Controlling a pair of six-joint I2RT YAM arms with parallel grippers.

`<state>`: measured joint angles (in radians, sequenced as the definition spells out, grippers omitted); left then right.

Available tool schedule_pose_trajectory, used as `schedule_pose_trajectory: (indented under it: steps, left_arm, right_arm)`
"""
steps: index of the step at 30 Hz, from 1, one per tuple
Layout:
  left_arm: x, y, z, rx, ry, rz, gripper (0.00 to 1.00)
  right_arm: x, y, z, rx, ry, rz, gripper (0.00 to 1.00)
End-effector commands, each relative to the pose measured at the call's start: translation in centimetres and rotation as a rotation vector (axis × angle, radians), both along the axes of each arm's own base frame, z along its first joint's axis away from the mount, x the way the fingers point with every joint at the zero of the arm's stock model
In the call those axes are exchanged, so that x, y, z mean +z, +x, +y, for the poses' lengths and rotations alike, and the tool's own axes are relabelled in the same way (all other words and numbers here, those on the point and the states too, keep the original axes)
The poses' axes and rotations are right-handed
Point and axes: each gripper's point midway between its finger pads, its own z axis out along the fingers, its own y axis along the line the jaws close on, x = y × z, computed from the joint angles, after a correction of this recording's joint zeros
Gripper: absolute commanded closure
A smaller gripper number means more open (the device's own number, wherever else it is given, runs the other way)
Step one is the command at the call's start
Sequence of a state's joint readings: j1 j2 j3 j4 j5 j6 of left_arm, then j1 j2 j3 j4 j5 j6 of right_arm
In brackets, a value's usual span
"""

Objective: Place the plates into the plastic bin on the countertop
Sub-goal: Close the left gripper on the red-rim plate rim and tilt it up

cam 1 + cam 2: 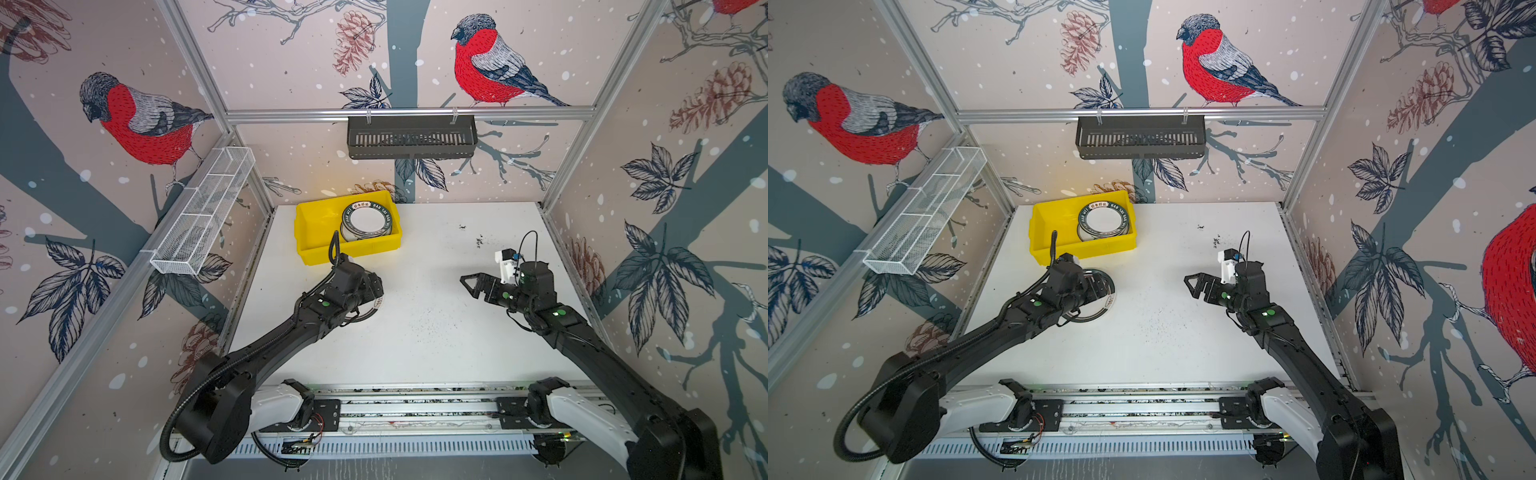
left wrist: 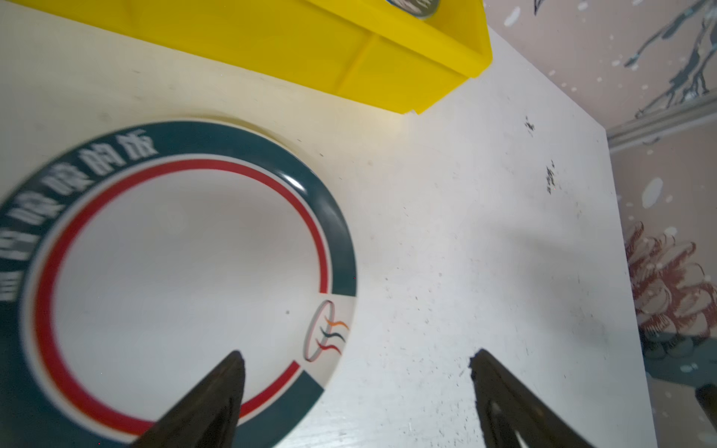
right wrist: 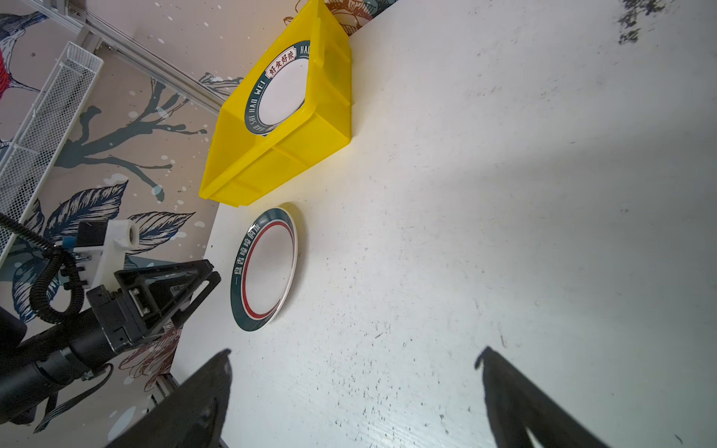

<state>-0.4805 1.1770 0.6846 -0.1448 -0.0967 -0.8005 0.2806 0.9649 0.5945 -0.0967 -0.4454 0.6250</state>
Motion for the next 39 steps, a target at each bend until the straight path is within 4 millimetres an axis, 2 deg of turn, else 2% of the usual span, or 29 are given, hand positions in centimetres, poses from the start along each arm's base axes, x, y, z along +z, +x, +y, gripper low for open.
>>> schedule_pose_trajectory:
  steps: [1, 4, 7, 9, 11, 13, 20, 22, 24, 30, 34, 39]
  left_arm:
    - [-1.5, -1.0, 5.1, 0.113, 0.063, 0.052, 0.10]
    - [-1.5, -1.5, 8.7, 0.186, 0.017, 0.056, 0.12]
    - [-0.5, -2.0, 10.7, 0.221, 0.019, 0.020, 0.14]
    - [-0.5, -2.3, 11.2, 0.232, 0.015, 0.012, 0.15]
    - [-1.1, -2.8, 11.3, 0.227, -0.009, 0.029, 0.18]
    - [-2.0, -3.6, 11.2, 0.224, -0.027, 0.069, 0.24]
    - [-4.7, -5.9, 11.1, 0.234, -0.051, 0.146, 0.33]
    - [-5.2, -6.0, 10.8, 0.234, -0.079, 0.149, 0.37]
    - [-5.7, -6.0, 10.7, 0.238, -0.089, 0.154, 0.44]
    - [-6.4, -5.4, 9.9, 0.226, -0.145, 0.143, 0.47]
    - [-6.7, -5.0, 10.1, 0.247, -0.161, 0.115, 0.53]
    - [-7.1, -4.6, 10.2, 0.255, -0.160, 0.112, 0.55]
  right_arm:
    - [0.7, 0.2, 0.5, 0.022, 0.028, -0.022, 0.00]
    - [0.7, 0.0, 0.9, 0.049, 0.045, -0.007, 0.00]
    - [0.6, -0.1, 1.1, 0.062, 0.051, 0.004, 0.00]
    - [0.7, -0.1, 1.2, 0.066, 0.055, 0.003, 0.00]
    - [0.8, 0.0, 1.3, 0.067, 0.057, 0.002, 0.00]
    - [0.9, 0.1, 1.4, 0.072, 0.057, 0.001, 0.00]
    - [0.6, 0.2, 1.8, 0.095, 0.063, 0.008, 0.00]
    - [0.3, 0.3, 2.0, 0.108, 0.065, 0.023, 0.00]
    - [0.2, 0.4, 2.1, 0.116, 0.065, 0.032, 0.00]
    - [0.2, 0.5, 2.0, 0.109, 0.055, 0.028, 0.00]
    - [0.1, 0.5, 1.9, 0.105, 0.053, 0.033, 0.00]
    - [0.0, 0.4, 1.9, 0.101, 0.049, 0.038, 0.00]
